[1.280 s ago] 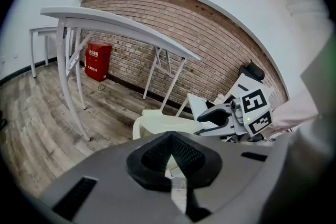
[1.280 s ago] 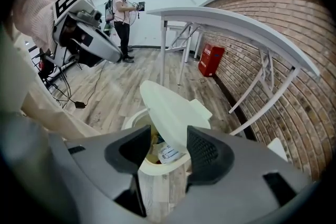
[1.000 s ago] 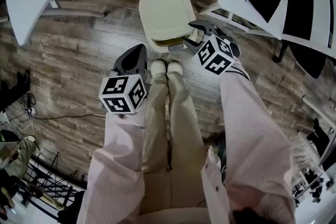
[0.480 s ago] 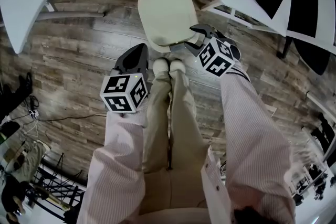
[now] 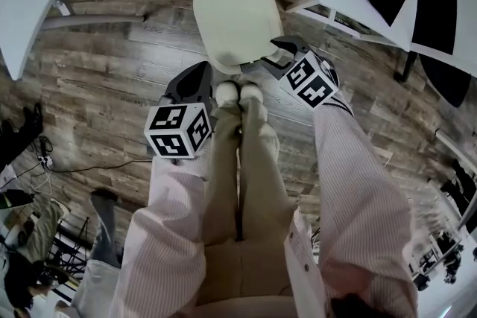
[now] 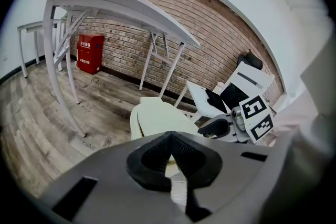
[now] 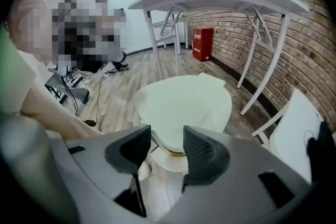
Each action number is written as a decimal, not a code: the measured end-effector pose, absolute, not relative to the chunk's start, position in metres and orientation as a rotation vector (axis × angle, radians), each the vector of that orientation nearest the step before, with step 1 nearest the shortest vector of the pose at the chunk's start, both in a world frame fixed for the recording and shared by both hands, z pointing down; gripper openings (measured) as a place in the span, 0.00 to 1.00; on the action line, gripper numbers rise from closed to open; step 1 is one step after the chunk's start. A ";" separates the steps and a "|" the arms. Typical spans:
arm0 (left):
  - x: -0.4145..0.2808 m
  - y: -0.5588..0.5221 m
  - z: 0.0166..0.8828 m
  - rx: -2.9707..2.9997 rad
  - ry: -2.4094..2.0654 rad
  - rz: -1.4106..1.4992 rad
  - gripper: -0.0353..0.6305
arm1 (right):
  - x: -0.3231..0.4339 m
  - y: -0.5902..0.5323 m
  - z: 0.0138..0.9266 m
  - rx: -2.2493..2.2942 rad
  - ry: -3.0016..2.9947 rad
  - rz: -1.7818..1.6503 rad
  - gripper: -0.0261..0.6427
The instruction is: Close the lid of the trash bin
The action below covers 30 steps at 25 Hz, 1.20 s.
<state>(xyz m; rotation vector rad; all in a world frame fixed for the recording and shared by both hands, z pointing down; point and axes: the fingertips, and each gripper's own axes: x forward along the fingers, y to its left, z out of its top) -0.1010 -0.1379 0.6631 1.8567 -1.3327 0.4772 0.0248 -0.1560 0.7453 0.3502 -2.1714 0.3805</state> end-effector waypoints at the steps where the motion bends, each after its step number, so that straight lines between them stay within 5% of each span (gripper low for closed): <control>1: -0.101 -0.136 0.665 1.856 -1.330 0.479 0.04 | 0.025 -0.157 0.747 0.367 -2.180 0.412 0.33; 4: -0.101 -0.130 0.671 1.853 -1.319 0.486 0.04 | 0.025 -0.160 0.750 0.434 -2.202 0.501 0.32; 9: -0.104 -0.120 0.681 1.843 -1.312 0.493 0.04 | 0.027 -0.162 0.759 0.537 -2.195 0.587 0.12; 13: -0.107 -0.118 0.689 1.838 -1.313 0.496 0.04 | 0.030 -0.164 0.772 0.598 -2.166 0.581 0.06; 30: -0.103 -0.113 0.718 1.816 -1.299 0.492 0.04 | 0.027 -0.160 0.796 0.626 -2.065 0.518 0.05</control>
